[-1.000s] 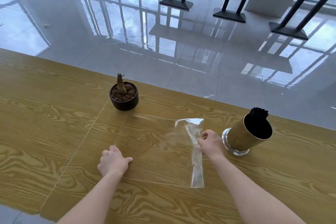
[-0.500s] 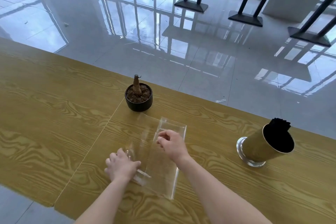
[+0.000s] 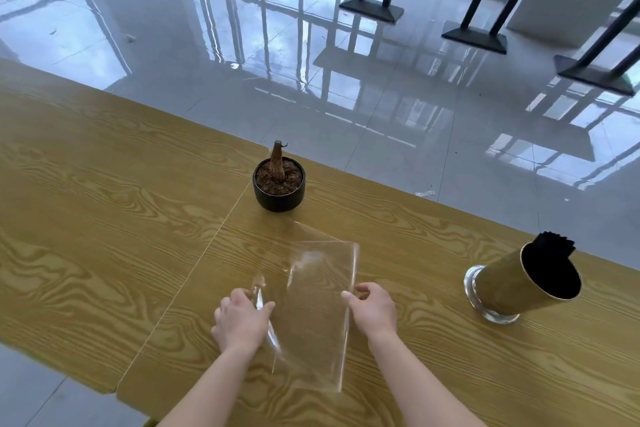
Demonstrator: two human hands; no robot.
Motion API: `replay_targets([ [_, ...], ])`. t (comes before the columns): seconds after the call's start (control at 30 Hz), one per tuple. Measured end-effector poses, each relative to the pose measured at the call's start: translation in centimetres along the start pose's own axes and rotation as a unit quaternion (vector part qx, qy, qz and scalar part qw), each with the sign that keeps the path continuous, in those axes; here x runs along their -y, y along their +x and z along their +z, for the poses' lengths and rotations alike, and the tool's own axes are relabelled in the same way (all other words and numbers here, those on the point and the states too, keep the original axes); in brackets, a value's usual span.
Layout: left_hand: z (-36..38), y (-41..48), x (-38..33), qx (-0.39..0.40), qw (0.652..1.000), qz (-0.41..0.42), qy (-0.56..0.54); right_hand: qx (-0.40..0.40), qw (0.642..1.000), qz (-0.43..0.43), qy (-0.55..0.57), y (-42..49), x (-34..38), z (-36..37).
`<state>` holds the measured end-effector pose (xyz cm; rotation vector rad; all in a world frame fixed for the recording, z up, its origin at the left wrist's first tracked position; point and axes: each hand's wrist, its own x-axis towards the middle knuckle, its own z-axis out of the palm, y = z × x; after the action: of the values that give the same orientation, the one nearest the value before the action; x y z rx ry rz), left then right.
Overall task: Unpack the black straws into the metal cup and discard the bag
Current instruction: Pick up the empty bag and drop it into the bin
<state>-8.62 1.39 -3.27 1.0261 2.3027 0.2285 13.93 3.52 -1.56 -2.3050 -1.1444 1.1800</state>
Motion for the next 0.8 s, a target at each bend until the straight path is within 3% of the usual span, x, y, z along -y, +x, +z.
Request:
replay_targets([
  [0.13, -0.2, 0.4, 0.0, 0.006, 1.000, 0.006, -0.014, 0.002, 1.000, -0.026, -0.005, -0.4, 1.4, 0.7],
  [0.27, -0.4, 0.4, 0.3, 0.008, 0.999, 0.018, -0.027, -0.021, 0.988, -0.154, -0.022, -2.2, 3.2, 0.6],
  [0.43, -1.3, 0.1, 1.4, 0.042, 0.992, 0.037, -0.117, -0.029, 0.956, -0.292, 0.023, -5.5, 5.5, -0.1],
  [0.6, -3.2, -0.4, 1.6, 0.101, 0.974, 0.059, -0.194, -0.020, 0.931, -0.349, 0.103, -7.9, 8.0, -1.2],
  [0.8, -5.4, -1.3, 1.0, 0.206, 0.890, 0.035, -0.406, -0.028, 0.920, -0.359, 0.153, -9.6, 10.1, -2.5],
])
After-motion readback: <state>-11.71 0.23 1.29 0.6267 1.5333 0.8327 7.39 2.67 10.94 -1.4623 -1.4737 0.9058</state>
